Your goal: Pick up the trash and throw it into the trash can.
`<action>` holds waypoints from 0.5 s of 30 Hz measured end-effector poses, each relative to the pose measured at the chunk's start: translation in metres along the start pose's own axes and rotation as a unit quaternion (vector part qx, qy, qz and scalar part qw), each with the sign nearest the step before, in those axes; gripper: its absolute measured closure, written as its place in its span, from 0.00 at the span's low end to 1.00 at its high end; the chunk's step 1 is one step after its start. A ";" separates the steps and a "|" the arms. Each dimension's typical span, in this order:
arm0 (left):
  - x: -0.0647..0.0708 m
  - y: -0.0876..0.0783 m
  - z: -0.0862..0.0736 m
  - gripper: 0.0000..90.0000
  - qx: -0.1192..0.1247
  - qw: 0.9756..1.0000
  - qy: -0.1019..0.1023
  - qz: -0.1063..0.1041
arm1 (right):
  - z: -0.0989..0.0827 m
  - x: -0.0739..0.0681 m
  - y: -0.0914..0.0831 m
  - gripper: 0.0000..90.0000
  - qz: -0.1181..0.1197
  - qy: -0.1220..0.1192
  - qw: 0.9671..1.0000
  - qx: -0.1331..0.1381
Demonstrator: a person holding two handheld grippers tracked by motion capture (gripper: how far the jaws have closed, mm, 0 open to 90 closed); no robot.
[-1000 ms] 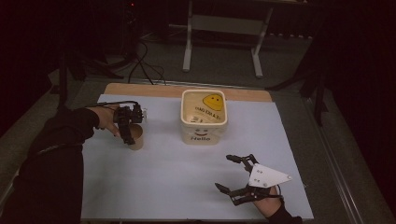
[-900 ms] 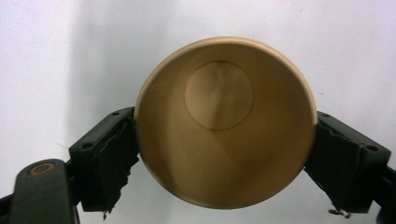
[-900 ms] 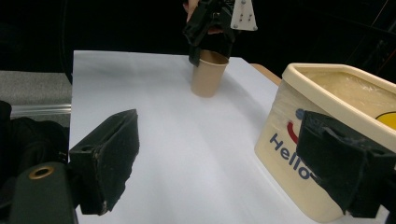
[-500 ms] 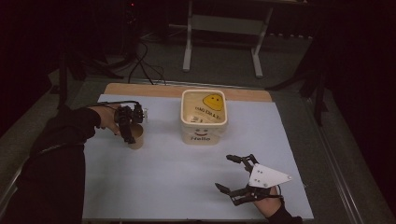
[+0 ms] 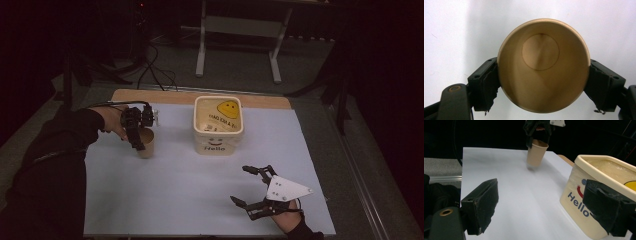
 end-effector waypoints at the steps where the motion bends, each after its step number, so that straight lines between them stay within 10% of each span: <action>1: 0.002 -0.007 0.003 0.23 -0.001 1.000 0.001 -0.001 | 0.000 0.000 0.000 0.15 0.000 0.000 1.000 0.000; 15: 0.017 -0.055 0.024 0.25 0.018 1.000 0.015 -0.006 | 0.001 0.000 0.000 0.15 -0.001 -0.002 1.000 0.001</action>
Point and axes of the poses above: each handheld gripper's, and its own axes: y roughly forward along the jaws, z roughly out of its top, x roughly to its right, the point moved 7 cm from there along y, roughly forward along the jaws, and after that the axes turned 8 degrees about x, right-handed, at the moved point
